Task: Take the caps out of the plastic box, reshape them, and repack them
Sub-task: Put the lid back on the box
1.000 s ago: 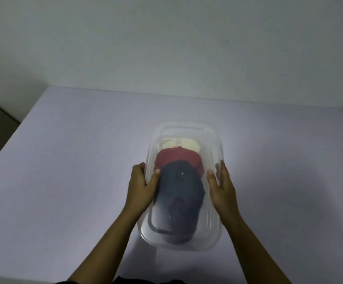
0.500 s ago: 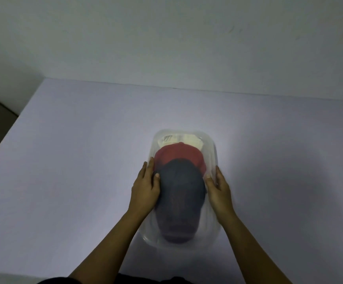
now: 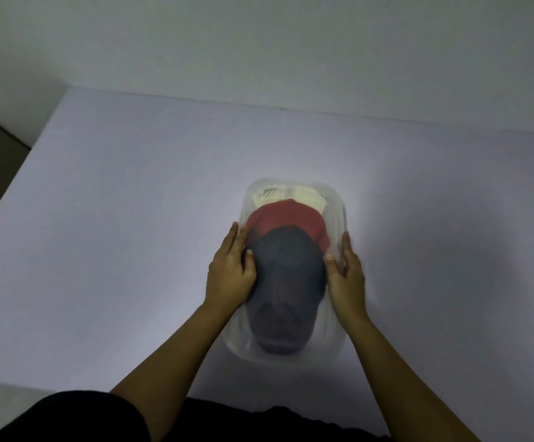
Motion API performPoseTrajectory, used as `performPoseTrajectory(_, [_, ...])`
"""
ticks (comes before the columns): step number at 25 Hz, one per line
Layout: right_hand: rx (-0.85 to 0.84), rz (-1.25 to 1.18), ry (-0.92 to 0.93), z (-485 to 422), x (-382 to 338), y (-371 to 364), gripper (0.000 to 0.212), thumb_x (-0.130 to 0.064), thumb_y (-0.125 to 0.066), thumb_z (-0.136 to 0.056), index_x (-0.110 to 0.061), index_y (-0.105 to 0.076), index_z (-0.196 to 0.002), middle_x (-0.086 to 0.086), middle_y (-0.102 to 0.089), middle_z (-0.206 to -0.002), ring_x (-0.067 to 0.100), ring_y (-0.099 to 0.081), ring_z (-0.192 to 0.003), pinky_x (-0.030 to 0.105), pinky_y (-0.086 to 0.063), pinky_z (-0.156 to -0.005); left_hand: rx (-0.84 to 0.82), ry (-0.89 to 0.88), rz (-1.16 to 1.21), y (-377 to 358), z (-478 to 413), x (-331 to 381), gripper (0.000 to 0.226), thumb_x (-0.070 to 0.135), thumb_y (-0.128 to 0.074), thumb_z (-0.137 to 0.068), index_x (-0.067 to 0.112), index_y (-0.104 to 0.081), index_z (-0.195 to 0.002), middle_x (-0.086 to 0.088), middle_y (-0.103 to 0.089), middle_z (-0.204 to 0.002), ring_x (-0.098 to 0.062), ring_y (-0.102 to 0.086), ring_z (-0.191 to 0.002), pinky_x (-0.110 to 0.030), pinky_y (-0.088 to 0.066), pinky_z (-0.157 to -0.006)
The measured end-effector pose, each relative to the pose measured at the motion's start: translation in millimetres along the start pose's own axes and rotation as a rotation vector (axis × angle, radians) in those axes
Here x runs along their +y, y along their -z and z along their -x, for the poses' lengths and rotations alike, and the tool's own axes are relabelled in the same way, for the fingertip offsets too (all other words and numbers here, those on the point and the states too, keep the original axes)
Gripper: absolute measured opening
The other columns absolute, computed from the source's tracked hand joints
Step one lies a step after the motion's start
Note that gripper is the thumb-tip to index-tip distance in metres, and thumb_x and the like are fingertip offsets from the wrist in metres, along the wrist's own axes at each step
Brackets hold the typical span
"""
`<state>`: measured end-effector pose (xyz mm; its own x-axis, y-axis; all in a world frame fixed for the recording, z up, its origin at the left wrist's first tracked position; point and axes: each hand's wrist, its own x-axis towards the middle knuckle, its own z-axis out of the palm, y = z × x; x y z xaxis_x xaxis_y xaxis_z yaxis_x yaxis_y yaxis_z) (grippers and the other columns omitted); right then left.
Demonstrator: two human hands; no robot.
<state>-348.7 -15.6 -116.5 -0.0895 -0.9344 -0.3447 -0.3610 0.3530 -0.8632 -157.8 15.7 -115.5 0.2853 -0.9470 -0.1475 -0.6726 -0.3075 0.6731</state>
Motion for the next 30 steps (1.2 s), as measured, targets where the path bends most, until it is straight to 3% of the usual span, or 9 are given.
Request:
performPoseTrajectory(5, [0.041,0.132,0.024,-1,3,-4,0.057,-0.027,-0.045,-0.097,-0.031,-0.019,-0.148,0.004,-0.035,-0.151,0.025,-0.037,-0.136,0.041,-0.032,-0.11,-0.009,0.019,-0.103,-2,2,-3,0.062,0.039,-0.025,-0.088,0.025,-0.026,-0.148,0.003,-0.023,-0.158,-0.021,-0.034,-0.139,-0.038,-0.042,-0.102])
performPoseTrajectory(9, [0.11,0.032,0.039,2,2,3,0.062,-0.038,-0.047,-0.094,-0.035,-0.016,-0.147,0.005,-0.029,-0.154,0.028,-0.035,-0.137,0.053,-0.037,-0.108,-0.096,-0.011,0.079,11,1,-7,0.061,0.047,-0.034,-0.094,0.03,-0.015,-0.15,0.004,-0.012,-0.16,-0.02,-0.025,-0.143,-0.037,-0.026,-0.113])
performPoseTrajectory(12, [0.078,-0.01,-0.034,31,24,18,0.072,-0.056,-0.049,-0.087,-0.034,-0.016,-0.147,-0.001,-0.024,-0.156,0.023,-0.031,-0.14,0.051,-0.034,-0.11,-0.149,0.233,0.311,23,36,-29,0.078,0.057,-0.049,-0.088,0.038,-0.003,-0.149,0.003,-0.012,-0.16,-0.028,-0.034,-0.139,-0.047,-0.035,-0.11])
performPoseTrajectory(14, [-0.077,-0.026,-0.125,65,43,23,0.085,-0.065,-0.056,-0.076,-0.029,-0.022,-0.146,0.0,-0.033,-0.152,0.02,-0.038,-0.136,0.048,-0.035,-0.111,-0.215,0.444,0.488,26,76,-38,0.086,0.062,-0.06,-0.077,0.039,-0.016,-0.148,0.001,-0.031,-0.154,-0.028,-0.045,-0.131,-0.049,-0.046,-0.101])
performPoseTrajectory(16, [-0.212,-0.079,-0.194,83,56,21,0.07,-0.054,-0.066,-0.076,-0.028,-0.04,-0.135,-0.002,-0.055,-0.133,0.018,-0.055,-0.119,0.048,-0.045,-0.102,-0.285,0.506,0.677,21,96,-42,0.08,0.056,-0.072,-0.07,0.035,-0.038,-0.14,-0.001,-0.049,-0.142,-0.026,-0.056,-0.119,-0.047,-0.054,-0.089])
performPoseTrajectory(18, [-0.2,-0.131,-0.192,79,58,21,0.057,-0.045,-0.071,-0.076,-0.029,-0.049,-0.127,-0.005,-0.062,-0.119,0.017,-0.061,-0.107,0.05,-0.051,-0.094,-0.293,0.48,0.751,16,87,-40,0.068,0.048,-0.074,-0.072,0.028,-0.049,-0.132,-0.005,-0.059,-0.13,-0.028,-0.062,-0.111,-0.05,-0.056,-0.085])
performPoseTrajectory(24, [-0.162,-0.199,-0.089,-11,6,38,0.052,-0.034,-0.064,-0.085,-0.024,-0.043,-0.132,0.002,-0.056,-0.122,0.024,-0.057,-0.107,0.035,-0.057,-0.076,-0.293,0.377,0.792,14,-12,14,0.05,0.026,-0.062,-0.088,0.014,-0.047,-0.134,-0.01,-0.061,-0.122,-0.032,-0.063,-0.104,-0.05,-0.056,-0.085])
performPoseTrajectory(30, [-0.107,-0.214,-0.054,-106,-20,56,0.05,-0.033,-0.064,-0.086,-0.017,-0.046,-0.129,0.011,-0.056,-0.121,0.027,-0.058,-0.104,0.036,-0.058,-0.074,-0.31,0.379,0.848,-6,-105,64,0.043,0.019,-0.062,-0.089,0.008,-0.051,-0.129,-0.014,-0.063,-0.117,-0.036,-0.062,-0.103,-0.048,-0.057,-0.081])
